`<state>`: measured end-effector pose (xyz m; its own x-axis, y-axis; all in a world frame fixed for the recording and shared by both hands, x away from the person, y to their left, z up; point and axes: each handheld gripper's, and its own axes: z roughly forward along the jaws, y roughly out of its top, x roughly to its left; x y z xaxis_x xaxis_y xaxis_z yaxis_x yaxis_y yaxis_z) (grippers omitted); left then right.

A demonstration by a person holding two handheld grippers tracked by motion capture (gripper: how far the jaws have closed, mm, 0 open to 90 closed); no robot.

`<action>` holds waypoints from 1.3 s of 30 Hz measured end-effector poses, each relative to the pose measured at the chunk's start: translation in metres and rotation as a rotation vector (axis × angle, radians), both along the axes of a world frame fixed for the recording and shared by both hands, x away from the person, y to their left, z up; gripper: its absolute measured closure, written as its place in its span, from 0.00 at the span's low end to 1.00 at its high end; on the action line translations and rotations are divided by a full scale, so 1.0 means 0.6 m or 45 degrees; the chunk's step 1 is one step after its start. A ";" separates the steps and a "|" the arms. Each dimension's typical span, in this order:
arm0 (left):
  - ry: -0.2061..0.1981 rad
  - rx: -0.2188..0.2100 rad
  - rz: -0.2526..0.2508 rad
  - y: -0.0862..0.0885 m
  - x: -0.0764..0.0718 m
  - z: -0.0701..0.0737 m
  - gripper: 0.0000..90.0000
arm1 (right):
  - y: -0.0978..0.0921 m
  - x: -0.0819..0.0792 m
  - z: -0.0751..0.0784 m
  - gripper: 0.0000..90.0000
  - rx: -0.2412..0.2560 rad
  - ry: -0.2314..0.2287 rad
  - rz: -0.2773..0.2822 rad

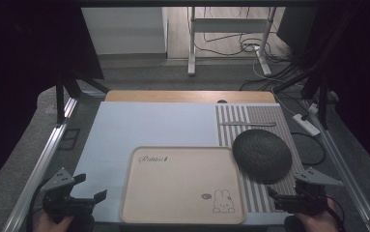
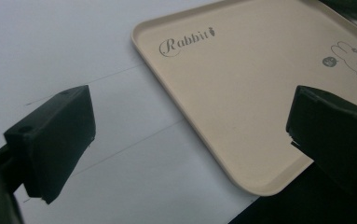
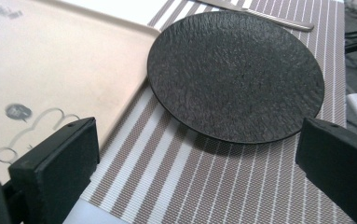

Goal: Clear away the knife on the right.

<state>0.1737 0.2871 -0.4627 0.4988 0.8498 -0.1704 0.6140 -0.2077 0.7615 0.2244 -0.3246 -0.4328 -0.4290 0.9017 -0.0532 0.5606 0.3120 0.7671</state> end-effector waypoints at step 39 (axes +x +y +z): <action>0.020 0.009 0.016 -0.001 0.003 -0.001 0.03 | 0.008 0.024 -0.001 0.00 0.005 0.048 0.101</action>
<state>0.1752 0.2867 -0.4633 0.4854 0.8572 -0.1723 0.6284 -0.2050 0.7504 0.2387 -0.3198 -0.4334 -0.5006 0.8651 -0.0323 0.5630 0.3536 0.7470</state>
